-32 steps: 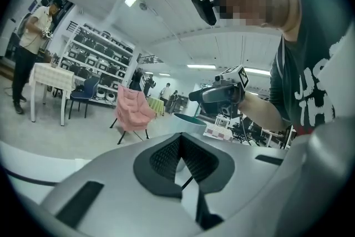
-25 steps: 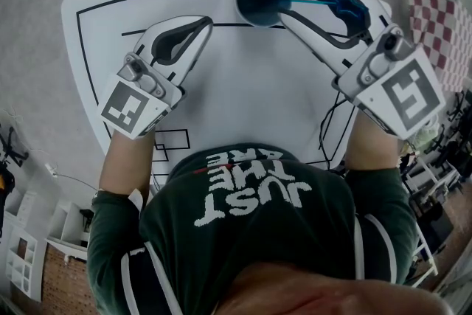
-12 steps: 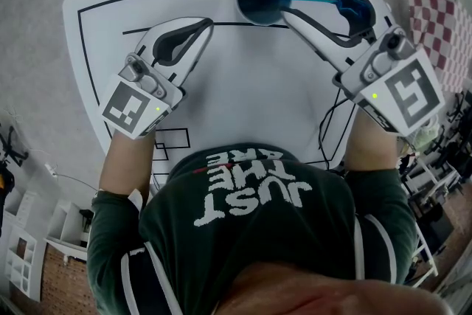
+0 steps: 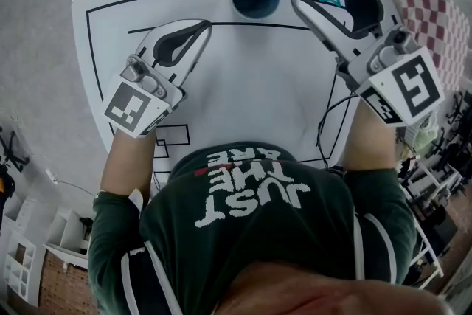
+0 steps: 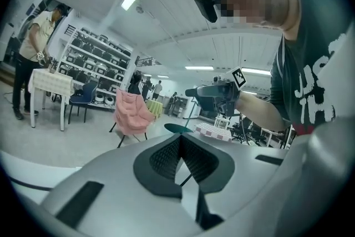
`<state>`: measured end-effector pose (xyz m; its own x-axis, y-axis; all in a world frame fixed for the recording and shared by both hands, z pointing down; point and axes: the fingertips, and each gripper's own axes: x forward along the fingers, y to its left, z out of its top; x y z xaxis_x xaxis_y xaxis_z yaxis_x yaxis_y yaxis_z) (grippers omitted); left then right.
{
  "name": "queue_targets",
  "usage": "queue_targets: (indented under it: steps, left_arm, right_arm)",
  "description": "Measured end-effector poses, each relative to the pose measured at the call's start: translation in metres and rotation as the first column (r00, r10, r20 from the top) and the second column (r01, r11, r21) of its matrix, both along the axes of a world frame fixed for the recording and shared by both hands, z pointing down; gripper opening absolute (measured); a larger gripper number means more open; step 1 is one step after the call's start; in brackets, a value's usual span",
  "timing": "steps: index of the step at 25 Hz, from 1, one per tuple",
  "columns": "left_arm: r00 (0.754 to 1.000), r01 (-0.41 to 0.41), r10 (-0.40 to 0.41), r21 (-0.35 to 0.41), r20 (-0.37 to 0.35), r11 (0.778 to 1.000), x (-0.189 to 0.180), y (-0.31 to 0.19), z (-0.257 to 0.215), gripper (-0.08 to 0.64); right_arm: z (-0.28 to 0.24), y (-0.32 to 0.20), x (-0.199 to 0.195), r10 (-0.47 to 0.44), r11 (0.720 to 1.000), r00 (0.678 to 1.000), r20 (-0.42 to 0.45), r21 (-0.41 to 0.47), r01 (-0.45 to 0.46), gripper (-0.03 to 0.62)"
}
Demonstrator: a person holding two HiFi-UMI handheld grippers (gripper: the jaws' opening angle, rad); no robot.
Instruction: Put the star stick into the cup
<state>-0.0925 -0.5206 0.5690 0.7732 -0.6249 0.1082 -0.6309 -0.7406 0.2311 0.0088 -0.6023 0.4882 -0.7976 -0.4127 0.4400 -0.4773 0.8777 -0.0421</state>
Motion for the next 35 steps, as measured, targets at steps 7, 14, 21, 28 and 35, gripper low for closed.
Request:
queue_targets:
  steps: [7, 14, 21, 28, 35]
  left_arm:
    - [1.000, 0.019, -0.019, 0.043, -0.009, 0.999, -0.004, 0.013, -0.032, 0.009]
    - [0.999, 0.034, -0.032, 0.060, -0.020, 0.998, -0.009, 0.034, -0.071, 0.009]
    - [0.998, 0.062, -0.061, 0.054, -0.031, 0.997, -0.020, 0.058, -0.094, 0.009]
    - [0.997, 0.068, -0.067, 0.028, -0.040, 0.997, -0.038, 0.086, -0.110, 0.009]
    - [0.997, 0.062, -0.060, 0.023, -0.055, 0.998, -0.068, 0.124, -0.133, 0.009]
  right_arm:
    - [-0.035, 0.010, 0.007, 0.037, 0.999, 0.999, 0.025, 0.038, -0.038, 0.275]
    - [-0.073, 0.026, 0.017, 0.088, 0.995, 0.994, 0.071, 0.042, -0.091, 0.275]
    - [-0.094, 0.049, 0.024, 0.128, 0.990, 0.985, 0.120, 0.037, -0.134, 0.273]
    - [-0.106, 0.078, 0.024, 0.152, 0.987, 0.975, 0.162, 0.030, -0.159, 0.273]
    - [-0.116, 0.120, 0.005, 0.175, 0.983, 0.961, 0.213, 0.013, -0.182, 0.270]
